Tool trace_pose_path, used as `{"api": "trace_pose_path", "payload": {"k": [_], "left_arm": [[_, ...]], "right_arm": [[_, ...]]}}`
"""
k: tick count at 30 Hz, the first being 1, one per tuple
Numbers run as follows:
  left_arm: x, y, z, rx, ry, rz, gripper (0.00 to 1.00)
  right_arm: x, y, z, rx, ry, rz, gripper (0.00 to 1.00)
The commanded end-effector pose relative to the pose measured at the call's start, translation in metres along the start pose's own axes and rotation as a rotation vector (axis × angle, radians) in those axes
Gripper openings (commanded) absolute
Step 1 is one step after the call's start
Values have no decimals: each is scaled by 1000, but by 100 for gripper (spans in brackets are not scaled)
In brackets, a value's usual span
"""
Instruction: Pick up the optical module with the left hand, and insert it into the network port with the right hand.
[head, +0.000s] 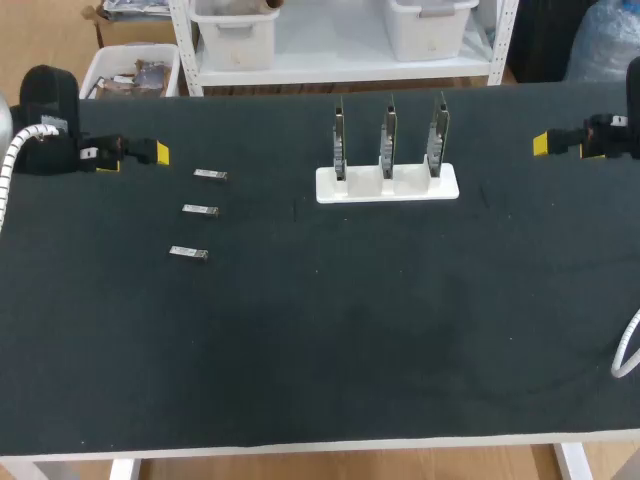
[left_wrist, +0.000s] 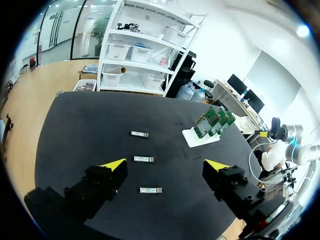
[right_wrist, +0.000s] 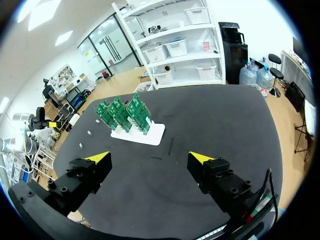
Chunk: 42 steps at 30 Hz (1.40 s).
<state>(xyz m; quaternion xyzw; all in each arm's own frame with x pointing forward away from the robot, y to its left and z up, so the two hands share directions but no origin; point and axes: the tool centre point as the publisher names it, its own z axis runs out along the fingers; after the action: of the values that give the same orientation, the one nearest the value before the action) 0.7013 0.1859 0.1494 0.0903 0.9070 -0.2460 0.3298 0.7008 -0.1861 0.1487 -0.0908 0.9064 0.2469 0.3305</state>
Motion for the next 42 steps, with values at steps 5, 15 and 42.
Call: {"api": "trace_pose_path", "payload": {"k": [5,15,42], "left_arm": [[0,-1,-1,-4,2,-1,100],[0,-1,-1,-4,2,-1,100],[0,0,0,-10,8,15,100]], "right_arm": [[0,2,-1,8,0,1,100],[0,2,-1,8,0,1,100],[0,2,-1,8,0,1,100]]}}
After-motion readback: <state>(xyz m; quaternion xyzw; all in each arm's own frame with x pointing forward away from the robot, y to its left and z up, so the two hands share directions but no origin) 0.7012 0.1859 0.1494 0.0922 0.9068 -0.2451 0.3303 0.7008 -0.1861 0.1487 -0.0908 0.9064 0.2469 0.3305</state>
